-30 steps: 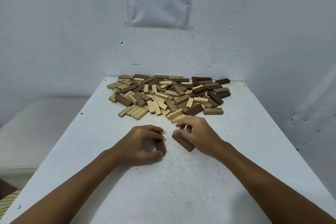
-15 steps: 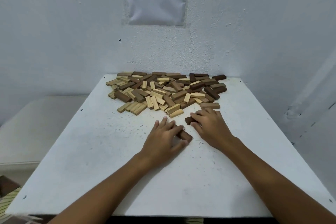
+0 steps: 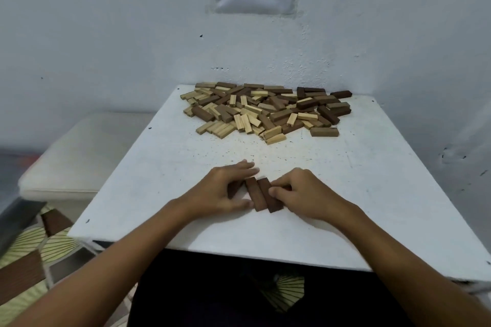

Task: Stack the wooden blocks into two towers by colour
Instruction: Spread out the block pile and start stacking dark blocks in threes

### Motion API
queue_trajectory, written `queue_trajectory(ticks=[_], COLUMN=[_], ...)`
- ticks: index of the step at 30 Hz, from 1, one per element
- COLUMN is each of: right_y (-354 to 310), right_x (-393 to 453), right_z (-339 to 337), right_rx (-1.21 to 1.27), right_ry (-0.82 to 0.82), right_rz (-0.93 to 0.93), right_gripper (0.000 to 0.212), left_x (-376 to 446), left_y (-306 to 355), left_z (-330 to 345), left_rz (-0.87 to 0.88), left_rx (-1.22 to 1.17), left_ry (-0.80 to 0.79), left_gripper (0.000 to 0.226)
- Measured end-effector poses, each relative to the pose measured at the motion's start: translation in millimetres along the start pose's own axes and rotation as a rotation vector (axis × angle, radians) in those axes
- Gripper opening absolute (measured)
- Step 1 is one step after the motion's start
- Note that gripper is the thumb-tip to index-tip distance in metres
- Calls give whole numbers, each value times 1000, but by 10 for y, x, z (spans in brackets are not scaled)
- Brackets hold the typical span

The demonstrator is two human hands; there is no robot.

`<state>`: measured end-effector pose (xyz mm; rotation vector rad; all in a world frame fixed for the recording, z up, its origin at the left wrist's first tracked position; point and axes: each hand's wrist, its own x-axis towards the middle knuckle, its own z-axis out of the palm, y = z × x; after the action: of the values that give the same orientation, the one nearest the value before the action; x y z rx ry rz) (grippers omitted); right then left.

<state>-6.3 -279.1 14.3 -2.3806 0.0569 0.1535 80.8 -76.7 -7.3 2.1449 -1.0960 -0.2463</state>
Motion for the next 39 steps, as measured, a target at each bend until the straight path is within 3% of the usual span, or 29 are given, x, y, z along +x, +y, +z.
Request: queue_trajectory(ticks=[3,7,11,15,21,28,39], right_y=[-24,105,124,69,-31,61,189], right_x=[-36,-37,-10,60,-70,-195,-224], right_z=[-60,-157,-64,40,180,165,233], right_rx=[177,-33,-84,-74,-20,38,105], right_ry=[6,-95,-177,-171,-3,-38,16], right_rz=[28,-74,-166,-221,-267,-206,-188], right_gripper=[9,64,81,80,65,96,98], left_x=[-159,-269,-254,-224,-272,-387,-380], left_y=[-25,-81,-115,-120,-67,-5,72], left_z=[-124,-250,-227,-106,76,21,83], left_rz=[-39,-60,-29,18,13,-27,-85], left_rx=[1,94,96,143,131,93,-15], left_ry=[66,-38,-10,112,219,93,66], left_gripper=[83,77,67,73,73,84,86])
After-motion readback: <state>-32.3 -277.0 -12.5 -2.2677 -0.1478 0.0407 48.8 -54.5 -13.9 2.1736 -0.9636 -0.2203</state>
